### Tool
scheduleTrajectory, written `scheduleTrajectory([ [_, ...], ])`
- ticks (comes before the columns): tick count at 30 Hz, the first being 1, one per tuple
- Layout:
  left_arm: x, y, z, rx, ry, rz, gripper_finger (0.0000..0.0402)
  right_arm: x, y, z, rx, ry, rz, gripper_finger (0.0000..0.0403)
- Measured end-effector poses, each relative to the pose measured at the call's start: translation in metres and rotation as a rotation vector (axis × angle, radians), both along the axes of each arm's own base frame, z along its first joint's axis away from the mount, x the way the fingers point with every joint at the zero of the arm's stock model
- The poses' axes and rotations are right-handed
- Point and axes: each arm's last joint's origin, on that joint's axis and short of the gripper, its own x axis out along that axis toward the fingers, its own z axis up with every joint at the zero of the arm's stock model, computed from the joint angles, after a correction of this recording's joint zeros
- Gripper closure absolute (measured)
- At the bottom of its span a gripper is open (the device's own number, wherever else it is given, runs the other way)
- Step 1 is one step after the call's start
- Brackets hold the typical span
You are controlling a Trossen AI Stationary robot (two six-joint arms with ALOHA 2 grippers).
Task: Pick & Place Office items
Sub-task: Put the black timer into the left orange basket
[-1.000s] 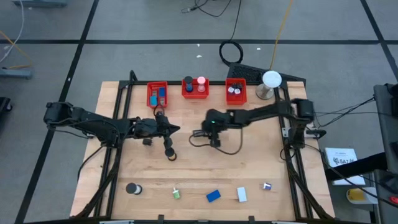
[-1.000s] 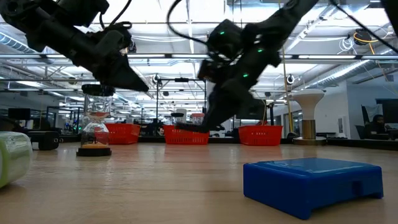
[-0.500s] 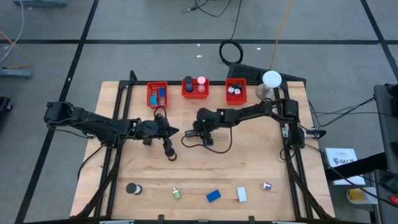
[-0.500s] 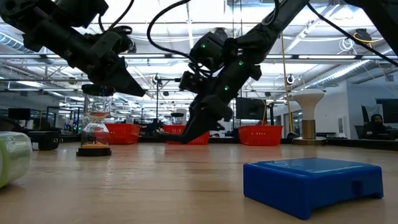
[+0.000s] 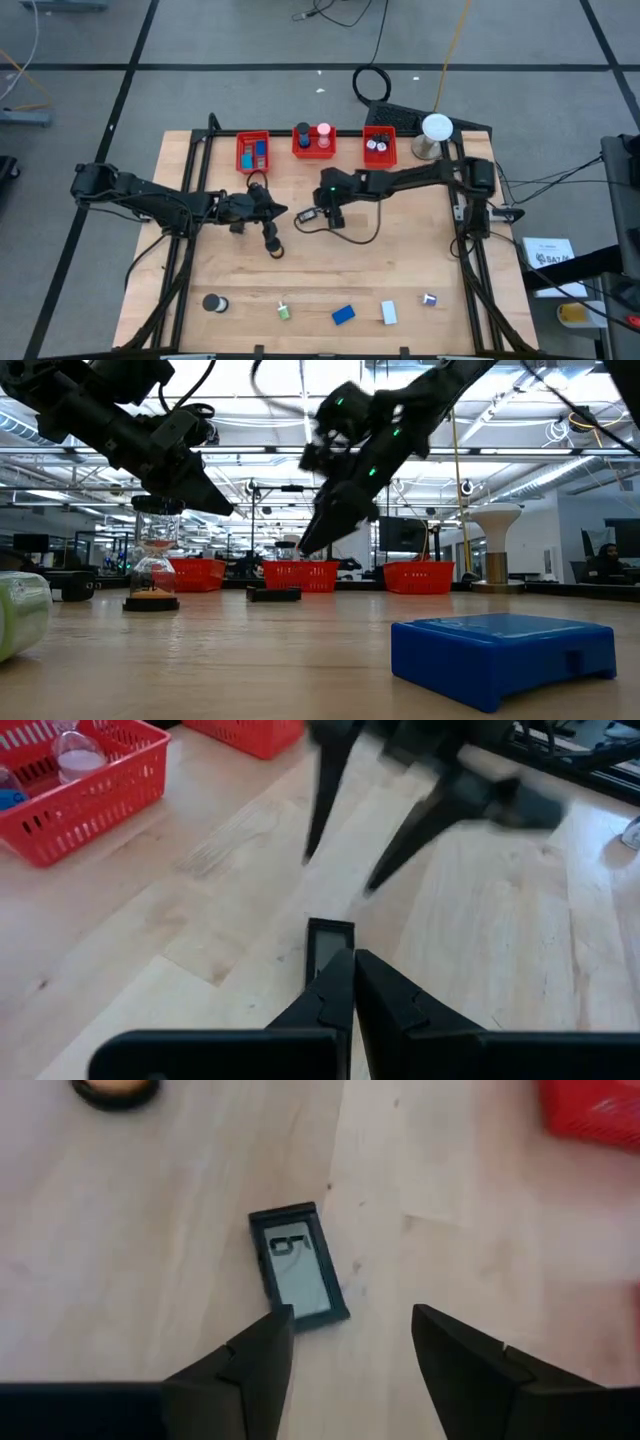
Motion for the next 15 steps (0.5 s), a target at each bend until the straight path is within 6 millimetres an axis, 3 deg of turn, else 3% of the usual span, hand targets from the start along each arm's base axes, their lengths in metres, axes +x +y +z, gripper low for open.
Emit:
scheduleTrajectory([
  [4,0.0,0.001,0.001,-0.028,-0.024,0.034,0.0387,-0.03,0.005,0.015,0.021,-0.028,-0.02,0.0239],
  [9,0.002,0.003,0.004,-0.085,-0.066,0.067,0.0383,-0.089,0.019,0.016,0.082,-0.121,-0.064,0.0322],
  [13,0.013,0.009,0.016,-0.086,-0.088,0.077,0.0348,-0.138,0.03,0.009,0.137,-0.2,-0.097,0.039],
  [15,0.023,0.012,0.021,-0.086,-0.066,0.06,0.0318,-0.158,0.033,0.008,0.162,-0.263,-0.113,0.0395],
])
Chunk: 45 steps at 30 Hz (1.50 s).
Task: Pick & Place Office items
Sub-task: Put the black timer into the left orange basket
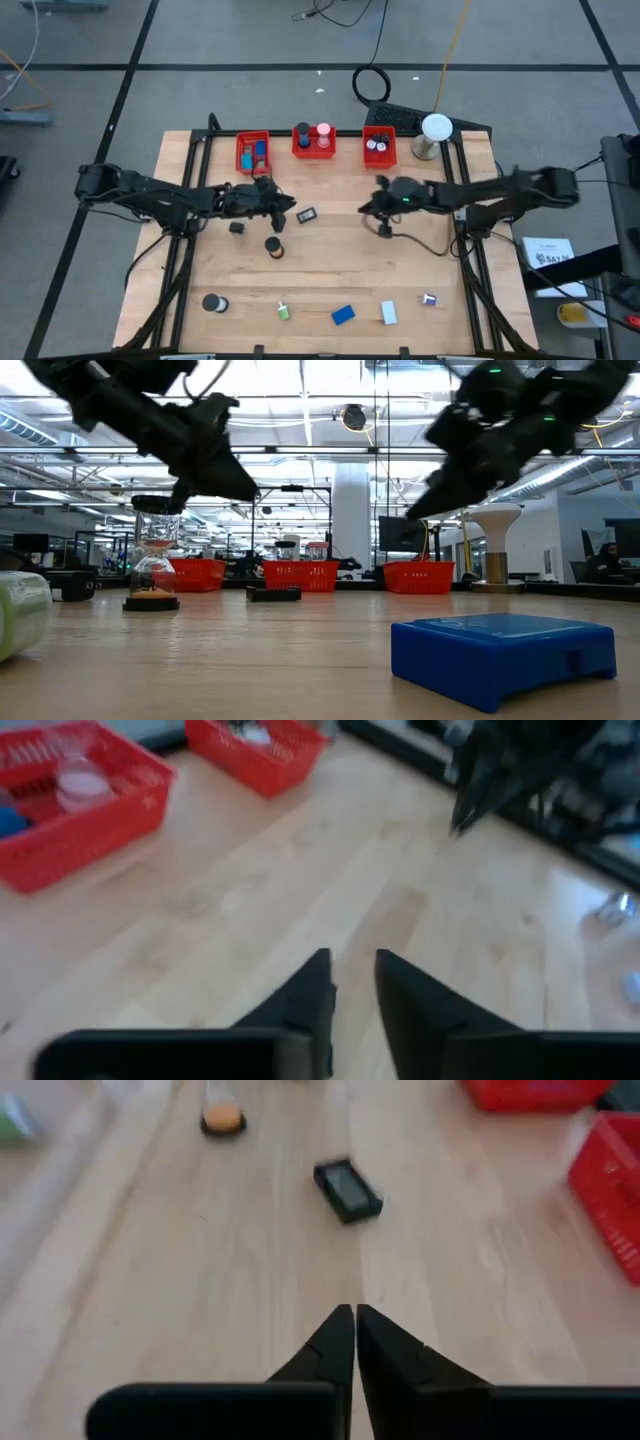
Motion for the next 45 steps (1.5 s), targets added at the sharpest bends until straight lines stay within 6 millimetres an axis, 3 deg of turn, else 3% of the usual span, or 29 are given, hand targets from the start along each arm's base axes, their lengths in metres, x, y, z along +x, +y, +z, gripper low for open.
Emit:
scheduleTrajectory([
  [8,0.054,0.004,-0.013,0.023,0.287,-0.031,0.0194,-0.061,0.007,-0.011,0.065,-0.226,-0.044,0.0374],
  [13,0.076,0.005,-0.029,0.003,0.385,-0.037,0.0144,-0.082,0.01,-0.013,0.065,-0.349,-0.044,0.0373],
  [17,0.087,0.009,-0.043,-0.027,0.429,-0.002,0.0126,-0.091,0.011,-0.011,0.059,-0.408,-0.038,0.0375],
  [32,0.107,0.012,-0.078,-0.031,0.506,0.071,0.013,-0.098,0.012,-0.006,0.057,-0.488,-0.038,0.0374],
  [36,0.106,0.011,-0.08,-0.037,0.512,0.08,0.0169,-0.098,0.012,-0.006,0.057,-0.483,-0.038,0.0374],
  [41,0.106,0.007,-0.079,-0.048,0.499,0.109,0.0246,-0.098,0.012,-0.006,0.057,-0.485,-0.038,0.0376],
  [45,0.107,0.007,-0.079,-0.075,0.482,0.13,0.0249,-0.098,0.012,-0.006,0.057,-0.485,-0.038,0.0374],
])
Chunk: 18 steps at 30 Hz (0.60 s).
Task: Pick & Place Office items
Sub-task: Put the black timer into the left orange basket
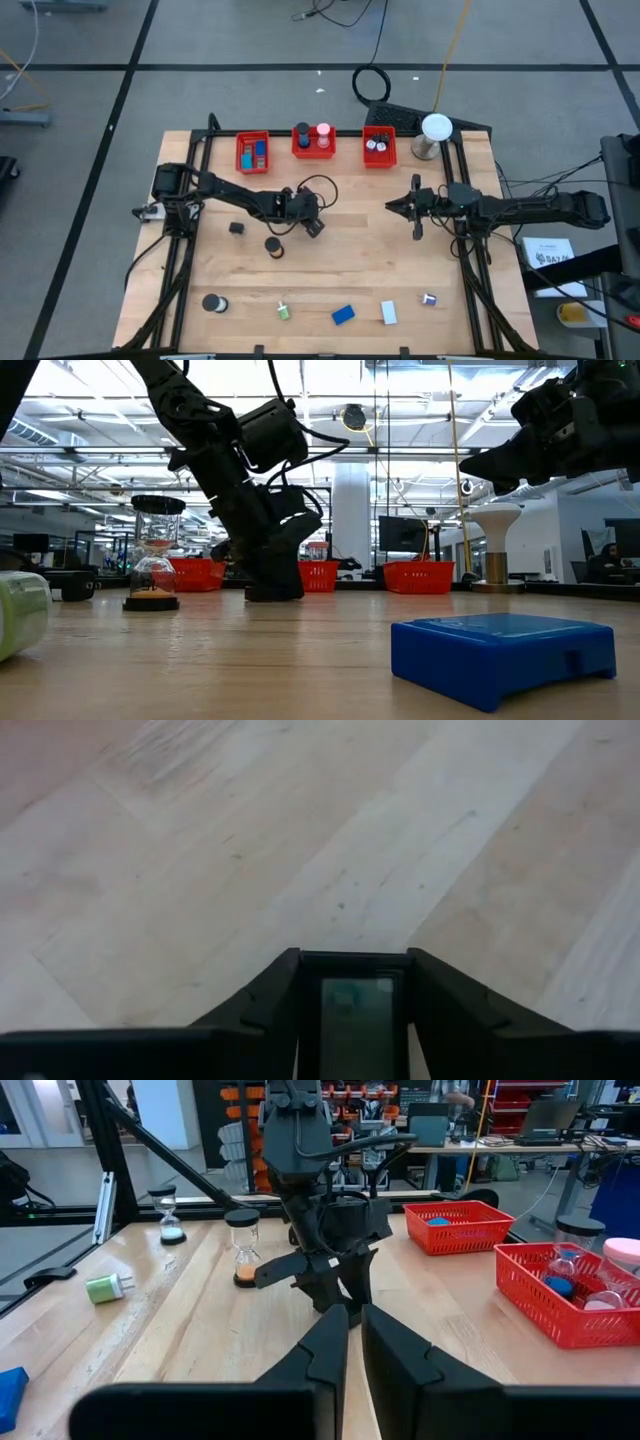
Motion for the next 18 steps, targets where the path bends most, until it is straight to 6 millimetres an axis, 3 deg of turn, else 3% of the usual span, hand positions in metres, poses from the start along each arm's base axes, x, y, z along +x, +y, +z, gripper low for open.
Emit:
scheduleTrajectory([
  [5,0.008,0.005,0.015,-0.009,0.005,0.042,0.0249,0.0,0.0,0.0,0.0,0.0,0.0,0.0376],
  [12,0.018,0.032,0.07,0.007,0.06,0.128,0.0249,0.0,0.0,0.0,0.0,-0.002,0.0,0.0374],
  [18,-0.005,0.055,0.114,0.004,0.025,0.215,0.0249,0.001,0.0,0.0,0.0,0.0,0.0,0.0374],
])
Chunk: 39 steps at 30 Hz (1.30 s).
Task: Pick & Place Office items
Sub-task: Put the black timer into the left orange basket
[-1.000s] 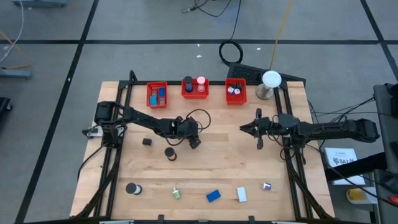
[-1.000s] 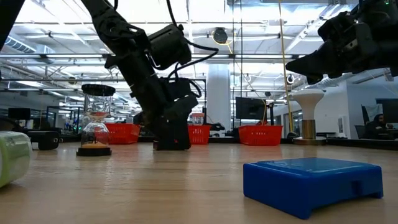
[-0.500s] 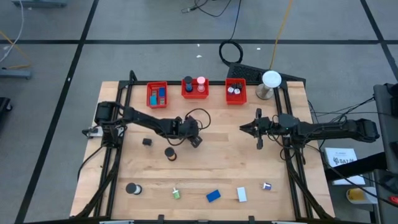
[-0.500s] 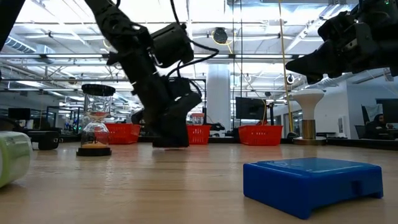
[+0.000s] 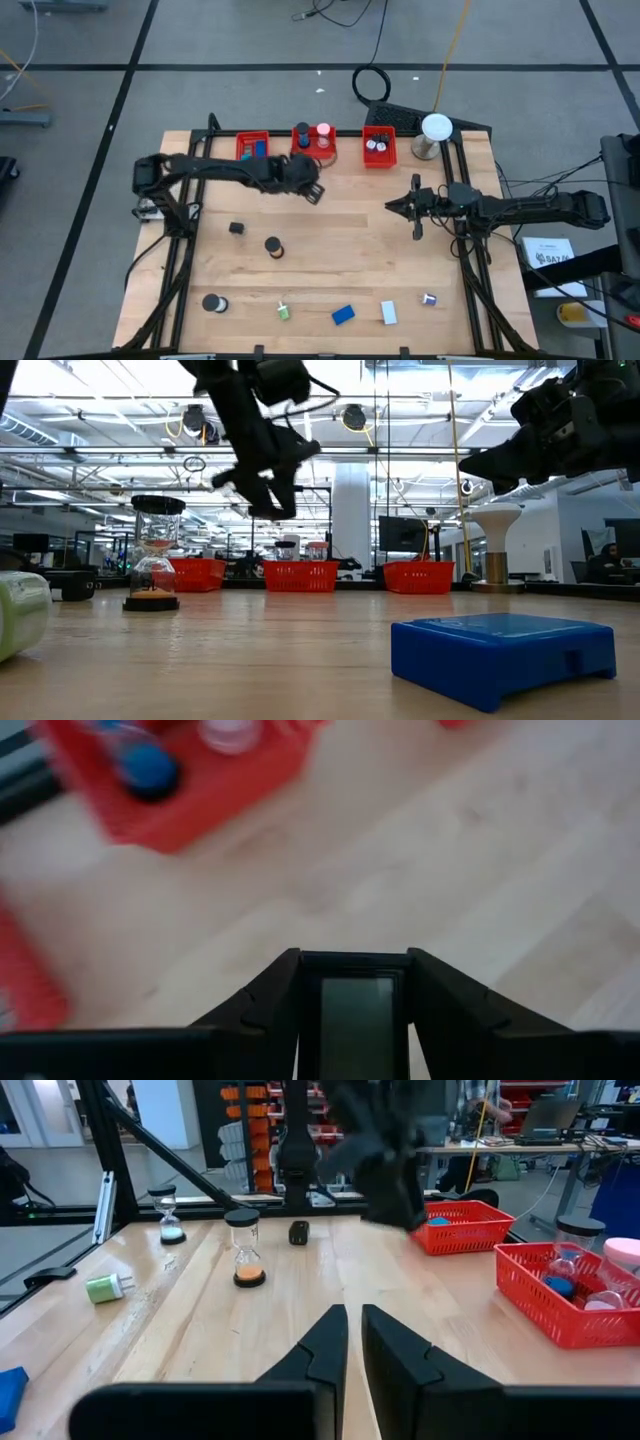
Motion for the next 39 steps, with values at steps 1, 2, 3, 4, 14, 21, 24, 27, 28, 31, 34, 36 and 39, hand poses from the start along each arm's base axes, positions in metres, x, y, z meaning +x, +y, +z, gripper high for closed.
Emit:
scheduleTrajectory([
  [1,-0.006,0.003,0.006,-0.001,-0.011,0.021,0.0249,0.0,0.0,0.0,0.0,0.001,0.0,0.0374],
  [2,-0.013,0.007,0.012,-0.004,-0.017,0.044,0.0249,0.0,0.0,-0.001,0.001,0.005,0.0,0.0374],
  [3,-0.02,0.011,0.016,-0.008,-0.013,0.068,0.0249,0.0,0.0,-0.001,0.001,0.011,-0.001,0.0374],
  [4,-0.026,0.015,0.02,-0.01,-0.009,0.092,0.0249,0.001,0.0,-0.002,0.002,0.015,0.0,0.0374],
  [14,-0.066,0.068,0.03,-0.077,0.033,0.302,0.0249,-0.001,0.0,-0.009,0.004,0.033,0.0,0.0374],
  [21,-0.083,0.098,0.029,-0.084,0.055,0.352,0.0249,-0.003,0.0,-0.016,0.007,0.055,0.0,0.0374],
  [24,-0.088,0.106,0.028,-0.092,0.061,0.368,0.0249,-0.004,0.0,-0.021,0.009,0.072,0.0,0.0374],
  [27,-0.092,0.112,0.027,-0.089,0.071,0.378,0.0249,-0.004,0.0,-0.021,0.008,0.07,0.0,0.0376],
  [28,-0.093,0.113,0.027,-0.086,0.072,0.377,0.0249,-0.004,0.001,-0.022,0.009,0.075,0.0,0.0376],
  [31,-0.097,0.12,0.027,-0.084,0.071,0.397,0.0249,-0.005,0.001,-0.023,0.011,0.087,0.0,0.0374],
  [34,-0.104,0.128,0.027,-0.101,0.061,0.422,0.0249,-0.005,0.001,-0.023,0.011,0.087,0.0,0.0374],
  [36,-0.108,0.134,0.027,-0.114,0.051,0.439,0.0249,-0.005,0.001,-0.023,0.011,0.087,0.0,0.0375],
  [39,-0.115,0.146,0.023,-0.137,0.039,0.466,0.0249,-0.005,0.001,-0.023,0.01,0.087,0.0,0.0376],
])
